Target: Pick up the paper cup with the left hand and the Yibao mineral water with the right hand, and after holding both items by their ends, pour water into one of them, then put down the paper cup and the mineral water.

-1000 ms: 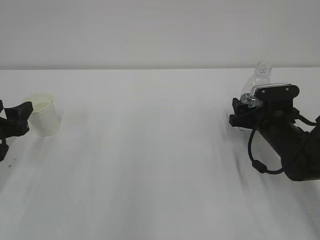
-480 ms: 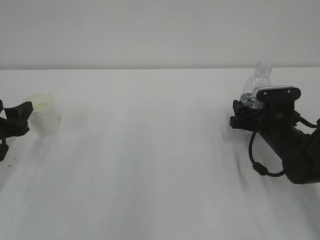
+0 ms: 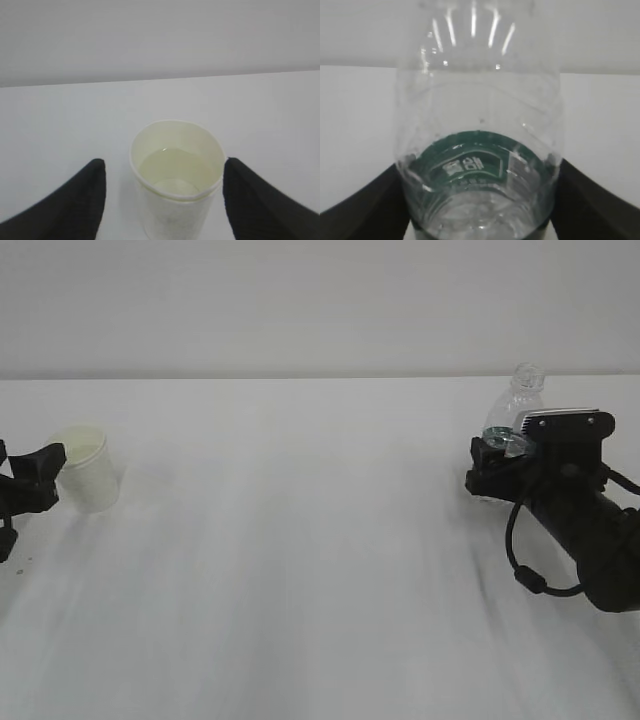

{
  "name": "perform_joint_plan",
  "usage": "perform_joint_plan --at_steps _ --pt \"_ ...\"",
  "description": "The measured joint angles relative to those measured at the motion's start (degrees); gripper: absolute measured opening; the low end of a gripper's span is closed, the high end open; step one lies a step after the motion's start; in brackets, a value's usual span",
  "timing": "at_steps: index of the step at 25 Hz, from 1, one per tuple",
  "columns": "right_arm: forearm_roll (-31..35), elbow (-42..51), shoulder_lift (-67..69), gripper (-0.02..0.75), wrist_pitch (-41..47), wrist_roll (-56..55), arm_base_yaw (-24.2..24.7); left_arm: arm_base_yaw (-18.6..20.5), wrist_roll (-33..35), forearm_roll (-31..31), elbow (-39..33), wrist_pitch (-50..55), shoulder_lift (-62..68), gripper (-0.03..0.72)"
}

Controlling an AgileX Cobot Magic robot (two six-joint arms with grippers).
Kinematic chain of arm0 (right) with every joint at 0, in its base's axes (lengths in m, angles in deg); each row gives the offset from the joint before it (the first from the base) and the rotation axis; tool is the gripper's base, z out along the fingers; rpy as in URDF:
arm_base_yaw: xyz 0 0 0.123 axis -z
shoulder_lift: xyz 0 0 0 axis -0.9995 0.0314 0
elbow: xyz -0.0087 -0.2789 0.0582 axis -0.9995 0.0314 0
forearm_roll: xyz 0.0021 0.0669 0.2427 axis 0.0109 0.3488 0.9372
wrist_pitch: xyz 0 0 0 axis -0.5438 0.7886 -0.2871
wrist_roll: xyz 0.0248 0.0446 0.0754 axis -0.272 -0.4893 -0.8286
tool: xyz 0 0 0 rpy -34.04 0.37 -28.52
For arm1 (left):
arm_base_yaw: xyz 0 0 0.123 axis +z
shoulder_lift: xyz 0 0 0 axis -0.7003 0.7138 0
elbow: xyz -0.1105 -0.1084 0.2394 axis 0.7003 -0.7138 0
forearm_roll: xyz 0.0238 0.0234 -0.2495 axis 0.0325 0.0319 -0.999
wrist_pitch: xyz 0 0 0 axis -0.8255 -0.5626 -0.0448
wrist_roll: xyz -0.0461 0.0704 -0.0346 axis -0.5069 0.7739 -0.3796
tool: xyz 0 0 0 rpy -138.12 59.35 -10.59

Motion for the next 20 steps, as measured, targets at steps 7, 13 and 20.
perform_joint_plan --at_steps 7,13,20 --pt "-0.91 1.63 -0.76 0.592 0.00 -1.94 0.00 0.00 1.99 0.00 0.00 0.00 0.00 0.519" --pt "-1.51 4.02 -1.07 0.592 -0.37 -2.96 0.00 0.00 2.81 0.00 0.00 0.00 0.00 0.519" --pt "-1.75 6.27 -3.62 0.592 -0.37 -2.96 0.00 0.00 2.94 0.00 0.00 0.00 0.00 0.519"
